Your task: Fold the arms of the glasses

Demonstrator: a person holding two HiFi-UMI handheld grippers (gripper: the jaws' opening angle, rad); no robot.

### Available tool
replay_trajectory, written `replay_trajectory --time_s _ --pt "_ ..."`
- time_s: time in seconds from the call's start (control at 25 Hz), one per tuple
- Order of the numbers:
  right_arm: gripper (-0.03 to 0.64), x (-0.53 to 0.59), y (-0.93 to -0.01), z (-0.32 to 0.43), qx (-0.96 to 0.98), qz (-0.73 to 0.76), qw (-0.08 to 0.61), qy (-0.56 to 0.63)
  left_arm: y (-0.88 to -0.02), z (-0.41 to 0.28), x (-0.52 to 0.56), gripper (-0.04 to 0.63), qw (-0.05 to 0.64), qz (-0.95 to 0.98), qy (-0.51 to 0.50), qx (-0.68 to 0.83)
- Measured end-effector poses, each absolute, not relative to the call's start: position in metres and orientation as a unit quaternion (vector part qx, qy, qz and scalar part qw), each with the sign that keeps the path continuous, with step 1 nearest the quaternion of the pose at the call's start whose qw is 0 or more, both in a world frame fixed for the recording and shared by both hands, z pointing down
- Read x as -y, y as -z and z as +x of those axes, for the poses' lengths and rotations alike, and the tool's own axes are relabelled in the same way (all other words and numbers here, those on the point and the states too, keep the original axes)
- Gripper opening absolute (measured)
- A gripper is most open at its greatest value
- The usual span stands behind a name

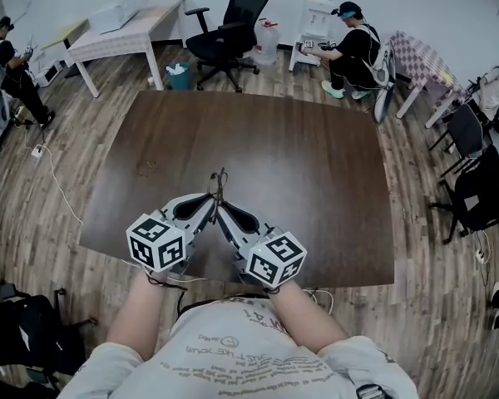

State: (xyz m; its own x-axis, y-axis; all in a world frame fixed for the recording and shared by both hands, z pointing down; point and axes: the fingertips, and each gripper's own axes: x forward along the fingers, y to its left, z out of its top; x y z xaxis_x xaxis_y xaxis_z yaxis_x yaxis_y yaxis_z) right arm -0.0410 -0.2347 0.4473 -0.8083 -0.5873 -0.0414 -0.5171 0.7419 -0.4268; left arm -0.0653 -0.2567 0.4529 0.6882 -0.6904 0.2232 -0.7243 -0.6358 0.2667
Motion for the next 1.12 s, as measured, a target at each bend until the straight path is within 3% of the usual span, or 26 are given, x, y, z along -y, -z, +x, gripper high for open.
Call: replay_trajectory --time_s 0.16,0.8,1.12 --pt "0.091 0.239 -0.448 -0.034 -0.925 -0.309 0.088 0.2 -0.462 -0.071 0.262 0.032 0.159 0.895 -0.073 0.41" --pt "0.034 0.26 -0.461 -0.008 -0.903 -0.371 0.066 0.206 -0.554 -0.102 0.289 0.032 -0.103 0.78 -0.381 0.485" --pt "0.034 0.264 -0.468 0.0 -0.9 -0.38 0.053 0.207 -0.609 -0.107 0.302 0.032 -0.235 0.707 -0.501 0.441"
